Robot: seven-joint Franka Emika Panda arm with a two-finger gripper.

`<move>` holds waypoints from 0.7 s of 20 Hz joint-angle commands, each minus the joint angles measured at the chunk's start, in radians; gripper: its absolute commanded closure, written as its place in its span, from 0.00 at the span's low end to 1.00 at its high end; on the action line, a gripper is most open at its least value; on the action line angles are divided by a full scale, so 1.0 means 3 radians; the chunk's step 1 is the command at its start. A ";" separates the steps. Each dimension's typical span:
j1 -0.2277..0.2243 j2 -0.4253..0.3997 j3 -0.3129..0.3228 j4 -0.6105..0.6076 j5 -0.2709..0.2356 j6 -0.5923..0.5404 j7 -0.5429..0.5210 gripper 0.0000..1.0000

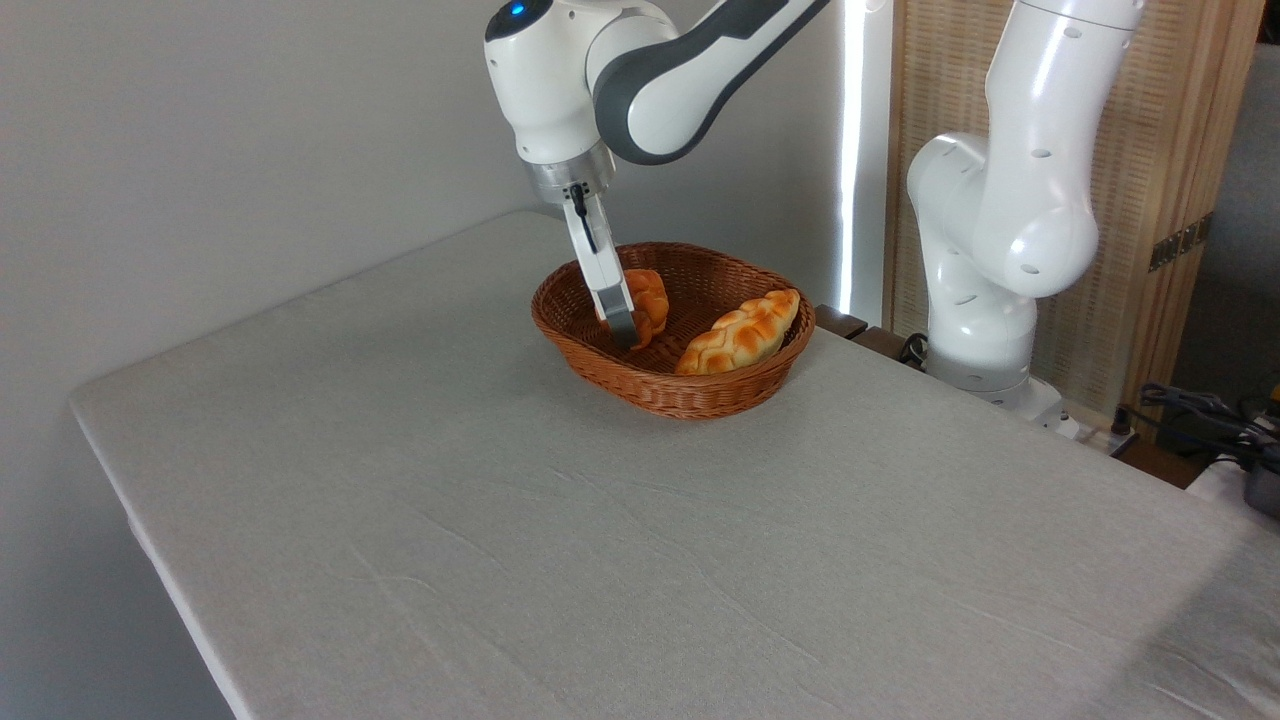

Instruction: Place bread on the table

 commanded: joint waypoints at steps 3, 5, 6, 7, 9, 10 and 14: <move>0.0012 -0.0021 0.0008 -0.0028 -0.0032 0.0027 0.0066 0.73; 0.0022 -0.0031 0.0008 -0.0023 -0.0032 0.0017 0.0061 0.76; 0.0022 -0.0042 0.0008 -0.0023 -0.0032 0.0017 0.0061 0.76; 0.0022 -0.0052 0.0008 -0.0018 -0.0027 0.0017 0.0061 0.77; 0.0032 -0.0067 0.0013 0.0003 -0.0027 0.0017 0.0041 0.78; 0.0027 -0.0077 0.0013 0.0013 -0.0017 0.0012 0.0036 0.78; 0.0037 -0.0093 0.0074 0.0207 0.0019 -0.0075 -0.0081 0.78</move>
